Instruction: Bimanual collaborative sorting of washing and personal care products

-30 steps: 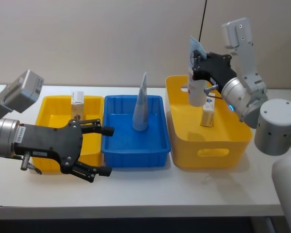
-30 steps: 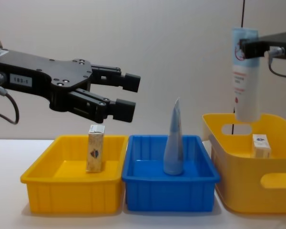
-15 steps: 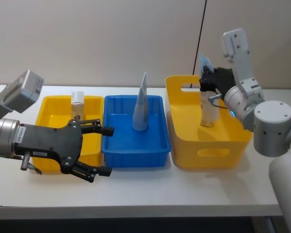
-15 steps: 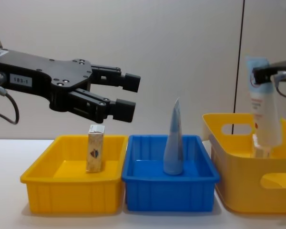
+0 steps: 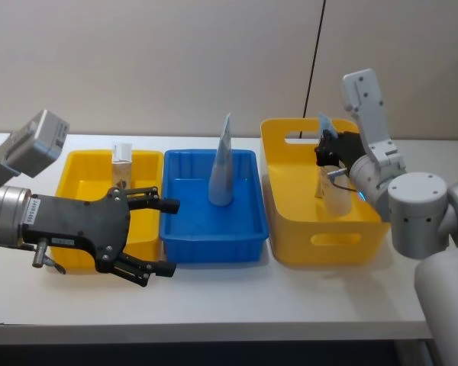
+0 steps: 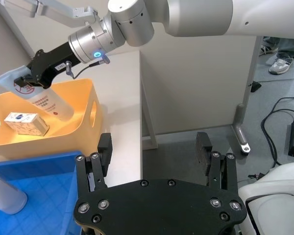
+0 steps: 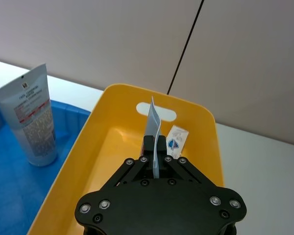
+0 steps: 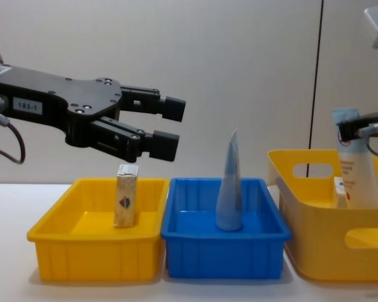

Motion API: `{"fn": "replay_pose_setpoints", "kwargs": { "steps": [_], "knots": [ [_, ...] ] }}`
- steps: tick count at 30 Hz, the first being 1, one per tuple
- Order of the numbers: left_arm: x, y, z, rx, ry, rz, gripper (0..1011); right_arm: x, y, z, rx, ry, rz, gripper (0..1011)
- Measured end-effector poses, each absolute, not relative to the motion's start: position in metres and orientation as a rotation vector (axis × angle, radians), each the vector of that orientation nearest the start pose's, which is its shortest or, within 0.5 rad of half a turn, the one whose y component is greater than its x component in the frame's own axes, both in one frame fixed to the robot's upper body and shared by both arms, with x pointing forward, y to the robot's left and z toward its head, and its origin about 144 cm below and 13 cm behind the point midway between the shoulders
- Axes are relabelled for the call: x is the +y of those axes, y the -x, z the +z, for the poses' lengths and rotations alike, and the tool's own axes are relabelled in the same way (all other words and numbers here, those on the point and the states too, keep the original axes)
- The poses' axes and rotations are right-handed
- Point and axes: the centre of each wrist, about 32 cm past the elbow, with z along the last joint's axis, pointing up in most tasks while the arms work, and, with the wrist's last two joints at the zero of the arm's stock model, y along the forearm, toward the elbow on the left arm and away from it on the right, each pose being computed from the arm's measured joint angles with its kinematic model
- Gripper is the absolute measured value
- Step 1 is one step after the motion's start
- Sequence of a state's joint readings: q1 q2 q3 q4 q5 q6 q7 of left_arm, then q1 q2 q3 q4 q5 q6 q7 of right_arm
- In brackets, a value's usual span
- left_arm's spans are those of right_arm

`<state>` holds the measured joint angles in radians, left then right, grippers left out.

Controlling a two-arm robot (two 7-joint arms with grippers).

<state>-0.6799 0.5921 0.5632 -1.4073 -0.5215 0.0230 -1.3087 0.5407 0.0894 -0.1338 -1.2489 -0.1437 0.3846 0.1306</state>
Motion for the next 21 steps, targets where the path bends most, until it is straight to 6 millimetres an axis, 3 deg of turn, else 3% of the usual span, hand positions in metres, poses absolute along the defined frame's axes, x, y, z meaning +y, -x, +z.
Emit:
{"fn": "replay_pose_setpoints", "kwargs": {
  "steps": [12, 21],
  "knots": [
    [0.280, -0.587, 1.312, -0.244, -0.210, -0.068, 1001, -0.217, -0.600, 1.240, -0.047, 0.383, -1.443, 18],
    [0.280, -0.587, 1.312, -0.244, -0.210, -0.068, 1001, -0.210, -0.602, 1.234, -0.037, 0.395, -1.483, 322]
  ]
}}
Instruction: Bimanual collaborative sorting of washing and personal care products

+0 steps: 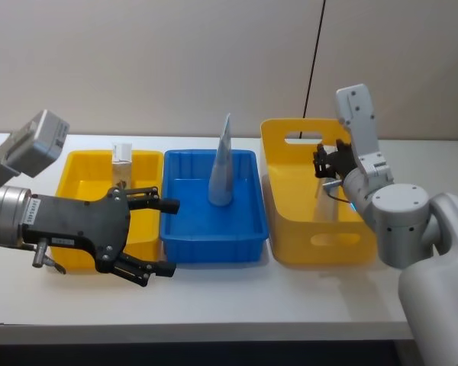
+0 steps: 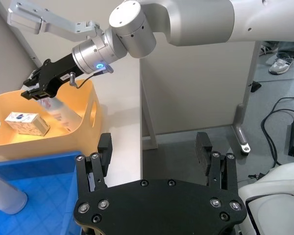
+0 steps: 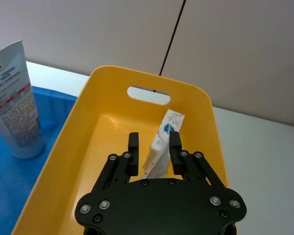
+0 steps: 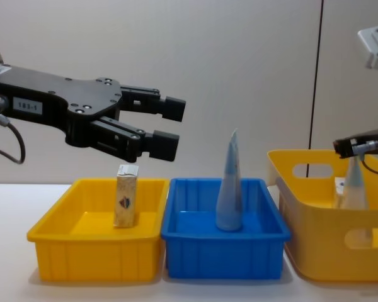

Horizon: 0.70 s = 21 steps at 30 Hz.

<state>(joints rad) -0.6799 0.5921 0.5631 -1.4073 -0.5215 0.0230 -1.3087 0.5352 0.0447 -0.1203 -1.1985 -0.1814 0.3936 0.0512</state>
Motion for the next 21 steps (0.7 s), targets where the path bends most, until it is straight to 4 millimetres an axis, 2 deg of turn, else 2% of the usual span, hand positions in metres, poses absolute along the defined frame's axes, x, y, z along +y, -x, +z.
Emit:
{"fn": "replay_pose_setpoints", "kwargs": {
  "steps": [2, 9, 10, 13, 15, 16, 17, 21],
  "knots": [
    [0.280, -0.587, 1.312, -0.244, -0.210, -0.068, 1001, -0.209, -0.603, 1.233, -0.035, 0.396, -1.490, 357],
    [0.280, -0.587, 1.312, -0.244, -0.210, -0.068, 1001, -0.204, -0.605, 1.232, -0.034, 0.378, -1.512, 624],
    [0.280, -0.587, 1.312, -0.244, -0.210, -0.068, 1001, -0.203, -0.605, 1.232, -0.034, 0.374, -1.514, 624],
    [0.280, -0.587, 1.312, -0.244, -0.210, -0.068, 1001, -0.201, -0.605, 1.233, -0.037, 0.357, -1.519, 735],
    [0.280, -0.587, 1.312, -0.244, -0.210, -0.068, 1001, -0.200, -0.605, 1.235, -0.038, 0.345, -1.521, 797],
    [0.280, -0.587, 1.312, -0.244, -0.210, -0.068, 1001, -0.199, -0.605, 1.236, -0.041, 0.332, -1.524, 797],
    [0.280, -0.587, 1.312, -0.244, -0.210, -0.068, 1001, -0.199, -0.605, 1.237, -0.042, 0.325, -1.525, 870],
    [0.280, -0.587, 1.312, -0.244, -0.210, -0.068, 1001, -0.195, -0.606, 1.243, -0.049, 0.279, -1.529, 967]
  ]
}}
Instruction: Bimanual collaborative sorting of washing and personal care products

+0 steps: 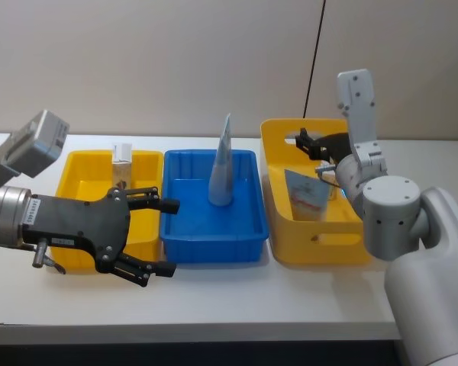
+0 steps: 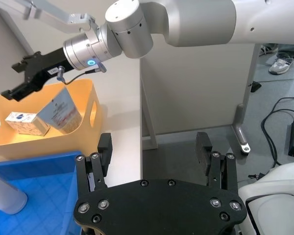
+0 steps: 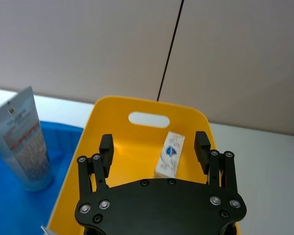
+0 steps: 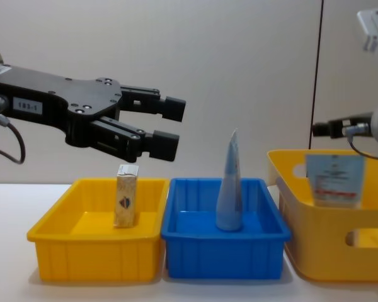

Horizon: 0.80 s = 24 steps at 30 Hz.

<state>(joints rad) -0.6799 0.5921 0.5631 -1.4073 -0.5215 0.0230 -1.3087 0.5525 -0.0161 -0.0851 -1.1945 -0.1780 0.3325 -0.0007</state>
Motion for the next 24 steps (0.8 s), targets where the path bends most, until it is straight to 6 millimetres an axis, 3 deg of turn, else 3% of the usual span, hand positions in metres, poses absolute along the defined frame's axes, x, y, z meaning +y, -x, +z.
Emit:
{"fn": "replay_pose_setpoints", "kwargs": {
  "steps": [12, 24],
  "knots": [
    [0.280, -0.587, 1.312, -0.244, -0.210, -0.068, 1001, -0.188, -0.605, 1.265, -0.085, 0.128, -1.529, 1002],
    [0.280, -0.587, 1.312, -0.244, -0.210, -0.068, 1001, -0.192, -0.589, 1.281, -0.110, -0.010, -1.431, 1002]
  ]
}}
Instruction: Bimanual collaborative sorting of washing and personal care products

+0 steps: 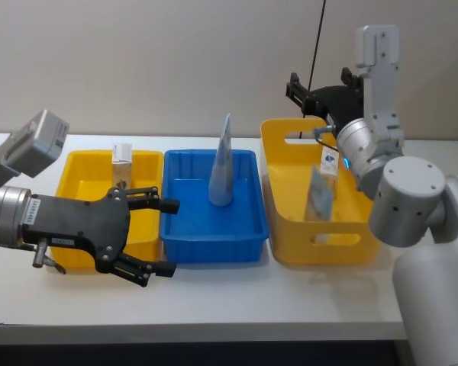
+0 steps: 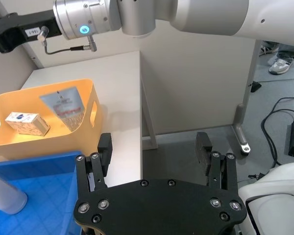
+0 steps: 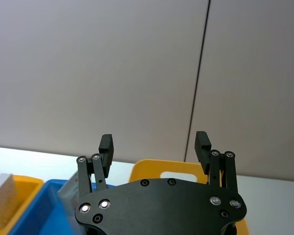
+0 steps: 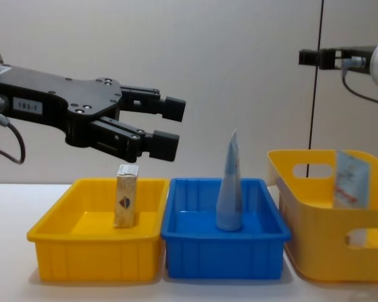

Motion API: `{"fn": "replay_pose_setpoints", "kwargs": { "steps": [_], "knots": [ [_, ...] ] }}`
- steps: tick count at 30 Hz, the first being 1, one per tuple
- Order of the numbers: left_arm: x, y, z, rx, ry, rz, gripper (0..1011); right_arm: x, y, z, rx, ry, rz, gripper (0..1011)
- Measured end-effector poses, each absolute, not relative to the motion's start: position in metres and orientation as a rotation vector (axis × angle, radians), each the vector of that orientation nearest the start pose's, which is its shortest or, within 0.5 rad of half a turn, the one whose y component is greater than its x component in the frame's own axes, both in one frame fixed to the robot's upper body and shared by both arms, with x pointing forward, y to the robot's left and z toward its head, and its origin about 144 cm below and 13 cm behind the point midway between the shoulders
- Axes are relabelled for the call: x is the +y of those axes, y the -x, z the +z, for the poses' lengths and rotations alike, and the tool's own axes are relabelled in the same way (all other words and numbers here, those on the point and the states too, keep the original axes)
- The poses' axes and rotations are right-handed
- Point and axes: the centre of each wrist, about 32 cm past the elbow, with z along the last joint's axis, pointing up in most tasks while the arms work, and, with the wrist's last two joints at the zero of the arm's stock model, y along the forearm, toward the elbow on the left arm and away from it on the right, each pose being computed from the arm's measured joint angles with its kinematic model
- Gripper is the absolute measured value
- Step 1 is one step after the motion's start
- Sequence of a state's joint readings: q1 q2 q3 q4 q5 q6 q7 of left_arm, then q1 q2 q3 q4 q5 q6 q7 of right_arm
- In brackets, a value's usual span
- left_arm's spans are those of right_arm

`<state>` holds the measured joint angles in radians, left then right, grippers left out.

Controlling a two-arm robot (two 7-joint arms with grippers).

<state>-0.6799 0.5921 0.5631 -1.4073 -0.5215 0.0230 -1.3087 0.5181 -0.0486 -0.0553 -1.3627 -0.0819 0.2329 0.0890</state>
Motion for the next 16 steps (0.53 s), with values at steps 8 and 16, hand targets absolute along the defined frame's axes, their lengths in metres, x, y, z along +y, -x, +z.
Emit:
{"fn": "replay_pose_setpoints", "kwargs": {
  "steps": [8, 16],
  "knots": [
    [0.280, -0.587, 1.312, -0.244, -0.210, -0.068, 1001, -0.199, -0.570, 1.284, -0.111, -0.045, -1.339, 1002],
    [0.280, -0.587, 1.312, -0.244, -0.210, -0.068, 1001, -0.208, -0.545, 1.284, -0.102, -0.058, -1.219, 1002]
  ]
}}
